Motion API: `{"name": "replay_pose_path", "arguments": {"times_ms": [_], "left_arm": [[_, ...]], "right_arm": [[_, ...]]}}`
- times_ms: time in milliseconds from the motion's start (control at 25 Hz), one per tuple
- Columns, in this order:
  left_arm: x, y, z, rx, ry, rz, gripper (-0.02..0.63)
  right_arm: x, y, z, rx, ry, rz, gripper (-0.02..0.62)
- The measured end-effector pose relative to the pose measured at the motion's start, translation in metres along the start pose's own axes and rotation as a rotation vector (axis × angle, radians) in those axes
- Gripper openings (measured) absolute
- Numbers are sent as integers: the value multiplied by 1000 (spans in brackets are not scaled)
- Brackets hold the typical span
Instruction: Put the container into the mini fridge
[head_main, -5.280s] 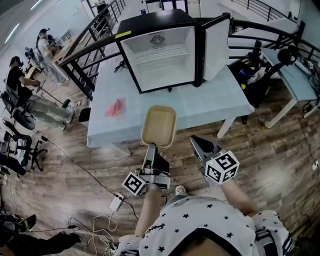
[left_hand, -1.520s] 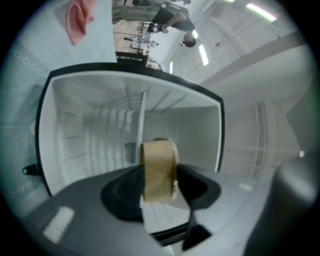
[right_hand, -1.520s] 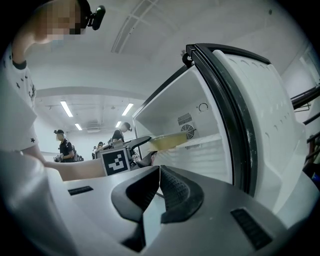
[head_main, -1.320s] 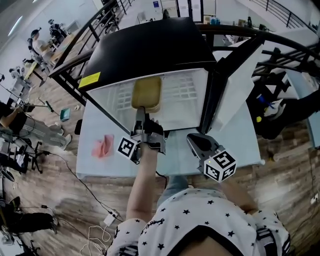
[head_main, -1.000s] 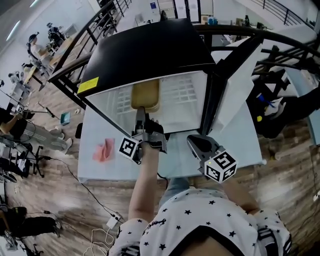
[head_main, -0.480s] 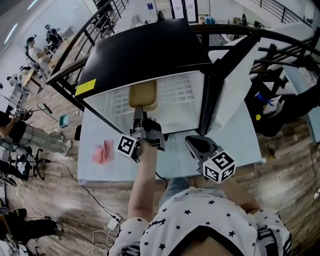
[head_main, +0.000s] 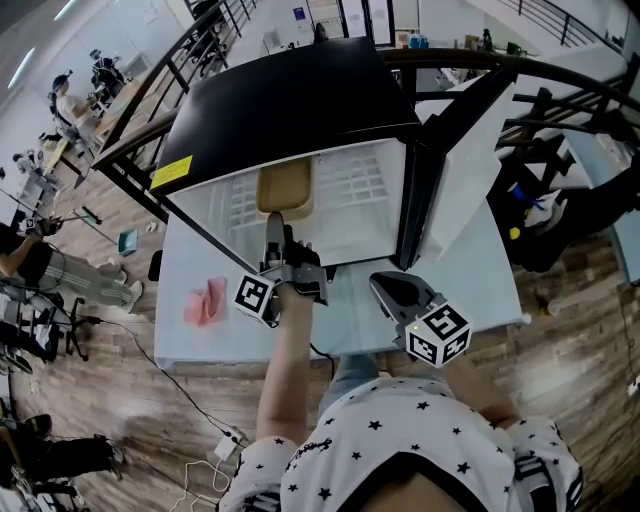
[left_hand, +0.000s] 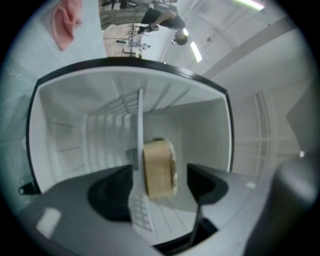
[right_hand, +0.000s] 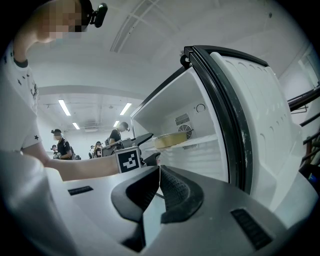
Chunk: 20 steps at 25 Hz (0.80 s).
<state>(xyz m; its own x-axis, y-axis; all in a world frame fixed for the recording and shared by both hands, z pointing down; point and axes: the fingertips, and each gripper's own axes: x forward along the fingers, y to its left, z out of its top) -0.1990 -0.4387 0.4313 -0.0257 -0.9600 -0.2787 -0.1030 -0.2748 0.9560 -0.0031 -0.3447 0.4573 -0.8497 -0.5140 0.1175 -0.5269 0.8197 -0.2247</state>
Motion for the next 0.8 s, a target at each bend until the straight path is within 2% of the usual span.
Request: {"name": "replay_pose_path", "arguments": {"times_ms": [320,440,600,680,800], "left_arm": [[-35,-1,-14,153,54,25,336],[-53,-1,-20,243,73,56,276],[-80,1,-28,336,92,99,163],[-93,6,-33,408,121,141,111],[-109,4,-41,520,165,162,28]], "right_arm": [[-11,9,-9,6,23,4,21],[-14,13,-12,8,28,6,21],[-15,19,-17,13,32,10,21],[-15,22,-19,15,37,16,21],[-13,30,-22,14,43,27,21]]}}
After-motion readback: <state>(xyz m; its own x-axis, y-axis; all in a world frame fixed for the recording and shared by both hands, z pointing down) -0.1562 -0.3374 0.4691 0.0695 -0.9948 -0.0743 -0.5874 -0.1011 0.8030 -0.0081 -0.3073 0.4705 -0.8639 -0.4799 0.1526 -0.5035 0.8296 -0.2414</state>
